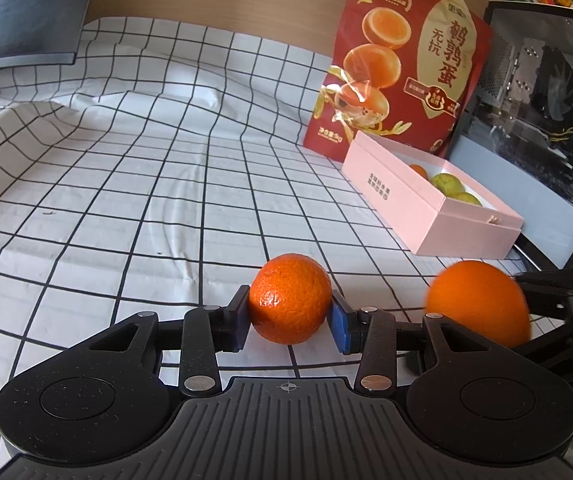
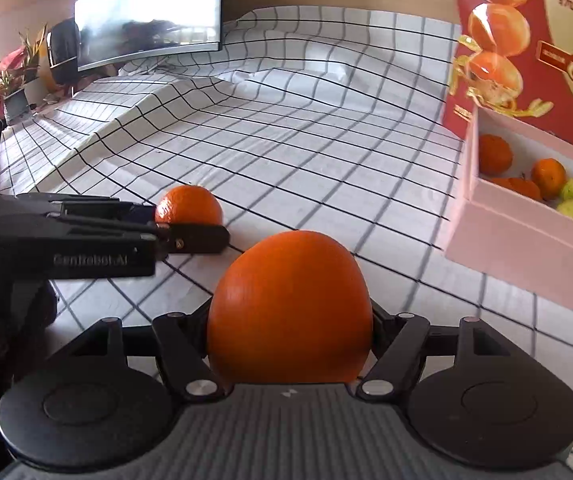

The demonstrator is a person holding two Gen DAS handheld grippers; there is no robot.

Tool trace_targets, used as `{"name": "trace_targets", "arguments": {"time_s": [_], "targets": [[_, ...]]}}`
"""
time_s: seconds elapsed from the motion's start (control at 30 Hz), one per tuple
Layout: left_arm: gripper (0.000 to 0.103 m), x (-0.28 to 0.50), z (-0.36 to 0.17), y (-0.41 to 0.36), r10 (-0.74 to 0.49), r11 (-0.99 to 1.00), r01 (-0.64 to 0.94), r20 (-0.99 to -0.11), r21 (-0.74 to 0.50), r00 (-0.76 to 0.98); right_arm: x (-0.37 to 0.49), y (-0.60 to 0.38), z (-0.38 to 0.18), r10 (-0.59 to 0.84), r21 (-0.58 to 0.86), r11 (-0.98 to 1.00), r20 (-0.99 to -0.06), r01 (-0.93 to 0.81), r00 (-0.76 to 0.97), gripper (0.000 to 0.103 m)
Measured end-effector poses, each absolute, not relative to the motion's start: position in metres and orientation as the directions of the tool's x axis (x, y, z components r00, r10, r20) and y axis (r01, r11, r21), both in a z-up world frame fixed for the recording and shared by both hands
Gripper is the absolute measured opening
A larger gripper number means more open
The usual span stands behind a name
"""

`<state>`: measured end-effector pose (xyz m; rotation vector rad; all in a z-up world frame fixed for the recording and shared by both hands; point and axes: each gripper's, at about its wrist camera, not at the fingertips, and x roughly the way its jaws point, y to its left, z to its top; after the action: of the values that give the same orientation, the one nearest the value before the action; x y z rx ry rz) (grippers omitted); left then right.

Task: Organize fruits
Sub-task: 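Lift and carry the orange and mandarin over the pink box with both tools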

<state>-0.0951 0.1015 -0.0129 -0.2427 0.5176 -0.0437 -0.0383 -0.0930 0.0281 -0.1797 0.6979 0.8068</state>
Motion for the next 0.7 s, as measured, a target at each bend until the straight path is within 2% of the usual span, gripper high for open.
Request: {"name": "trace_targets", "arguments": {"time_s": [0.13,0.43,0.57,0.7], "targets": [[0.045,-0.095,-0.013,0.100,-0.093,0.974,-0.021,-0.488,-0.225,0.868,-0.038,-0.116,0.026,0.552,0.084,0.740,-0.642,-0.667,0.531,0.071],[0.044,-0.087,-0.009,0.083,-0.033,0.992,-0.036,-0.527,-0.121,0.849,-0.023,-0.175,0.021,0.474,0.133,0.841,-0.650,-0.525,0.594,0.071],[0.044,-0.073,0.004,0.072,-0.157,0.978,0.058,-0.525,-0.200,0.836,-0.019,-0.197,0.032,0.471,0.172,0.859,-0.634,-0.482,0.613,0.071],[0.044,-0.048,0.043,0.042,-0.234,0.970,0.176,-0.436,-0.170,0.869,-0.019,-0.211,0.072,0.471,0.156,0.867,-0.567,-0.473,0.675,0.071]]}}
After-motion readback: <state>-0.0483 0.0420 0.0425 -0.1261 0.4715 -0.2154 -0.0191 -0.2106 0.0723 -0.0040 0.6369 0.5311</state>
